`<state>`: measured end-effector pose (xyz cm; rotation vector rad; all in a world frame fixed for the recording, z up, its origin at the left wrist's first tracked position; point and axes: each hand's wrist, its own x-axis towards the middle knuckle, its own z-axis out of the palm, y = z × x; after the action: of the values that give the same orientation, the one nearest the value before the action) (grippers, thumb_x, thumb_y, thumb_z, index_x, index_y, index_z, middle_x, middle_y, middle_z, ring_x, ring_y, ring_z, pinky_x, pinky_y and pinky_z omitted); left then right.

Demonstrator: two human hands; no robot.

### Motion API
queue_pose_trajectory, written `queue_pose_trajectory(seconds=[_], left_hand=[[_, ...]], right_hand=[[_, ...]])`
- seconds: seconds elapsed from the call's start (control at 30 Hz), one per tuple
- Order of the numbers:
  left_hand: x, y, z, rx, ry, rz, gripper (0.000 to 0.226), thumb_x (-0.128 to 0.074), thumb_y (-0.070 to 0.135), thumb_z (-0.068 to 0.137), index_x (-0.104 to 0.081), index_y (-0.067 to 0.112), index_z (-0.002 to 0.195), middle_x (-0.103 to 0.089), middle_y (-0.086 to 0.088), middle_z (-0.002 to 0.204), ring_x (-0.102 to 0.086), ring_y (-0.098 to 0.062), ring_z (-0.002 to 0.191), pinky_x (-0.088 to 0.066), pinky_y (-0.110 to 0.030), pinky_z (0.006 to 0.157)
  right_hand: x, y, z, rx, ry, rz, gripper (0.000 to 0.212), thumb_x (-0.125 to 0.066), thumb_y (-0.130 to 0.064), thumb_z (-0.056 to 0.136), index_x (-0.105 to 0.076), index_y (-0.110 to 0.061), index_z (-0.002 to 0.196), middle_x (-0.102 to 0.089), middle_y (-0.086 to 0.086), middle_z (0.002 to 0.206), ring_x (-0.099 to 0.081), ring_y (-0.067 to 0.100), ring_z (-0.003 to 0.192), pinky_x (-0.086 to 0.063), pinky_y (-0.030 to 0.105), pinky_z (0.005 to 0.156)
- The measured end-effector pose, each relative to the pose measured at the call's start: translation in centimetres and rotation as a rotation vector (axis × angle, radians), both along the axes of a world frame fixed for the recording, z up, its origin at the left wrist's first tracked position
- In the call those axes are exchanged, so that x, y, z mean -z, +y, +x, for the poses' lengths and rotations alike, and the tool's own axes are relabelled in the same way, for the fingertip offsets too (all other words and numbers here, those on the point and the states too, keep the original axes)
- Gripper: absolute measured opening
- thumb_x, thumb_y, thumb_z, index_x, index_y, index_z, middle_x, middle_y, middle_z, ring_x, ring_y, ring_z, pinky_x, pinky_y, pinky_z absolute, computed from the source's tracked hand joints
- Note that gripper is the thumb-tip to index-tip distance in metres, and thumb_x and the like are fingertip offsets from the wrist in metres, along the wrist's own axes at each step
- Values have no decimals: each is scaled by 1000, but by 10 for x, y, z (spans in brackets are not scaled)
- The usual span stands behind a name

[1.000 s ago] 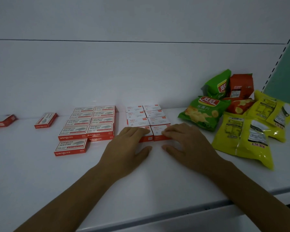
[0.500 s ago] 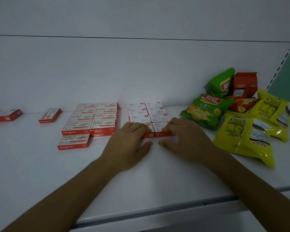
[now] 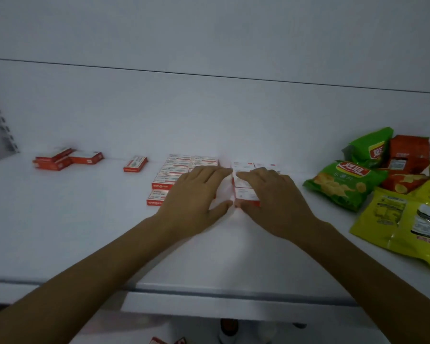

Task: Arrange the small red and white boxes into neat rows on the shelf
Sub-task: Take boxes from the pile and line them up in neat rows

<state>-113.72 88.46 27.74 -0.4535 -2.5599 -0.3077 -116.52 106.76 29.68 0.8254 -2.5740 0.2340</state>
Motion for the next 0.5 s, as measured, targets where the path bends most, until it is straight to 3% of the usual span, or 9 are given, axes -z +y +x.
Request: queue_pose_trajectory(seconds=[0.17,0.23,0.33,0.5], left_hand=[[3,-84,40,-201,-40,23,62,-46,52,83,-42,21,136,-49,0,137,-46,-21,123,-40,-37,97],[4,-115,58,-286,-85,51,63,-47,54,82,-39,25,137,-46,4,139,-44,-18,124,-38,-33,98],[9,-155,83,-348,-112,69,59,-51,54,86,-36,30,138,-43,8,140,-41,-13,124,-34,-27,100],[12,-217,111,-411,-133,77,59,-46,57,85,-37,31,137,-43,11,140,-39,-10,125,-34,-28,101]], right_hand=[[-1,-62,5,-208,-12,-35,56,-59,-44,79,-55,-10,123,-62,10,119,-58,29,106,-47,44,90],[-6,-94,7,-278,7,-20,55,-58,-43,84,-48,-15,130,-54,7,130,-50,28,118,-39,43,98],[-9,-147,13,-315,-138,66,58,-49,-48,89,-29,-30,140,-32,-5,146,-29,17,133,-21,35,109],[-3,-230,23,-414,-210,155,54,-45,-48,92,-28,-31,140,-30,-4,148,-27,17,136,-22,37,109]])
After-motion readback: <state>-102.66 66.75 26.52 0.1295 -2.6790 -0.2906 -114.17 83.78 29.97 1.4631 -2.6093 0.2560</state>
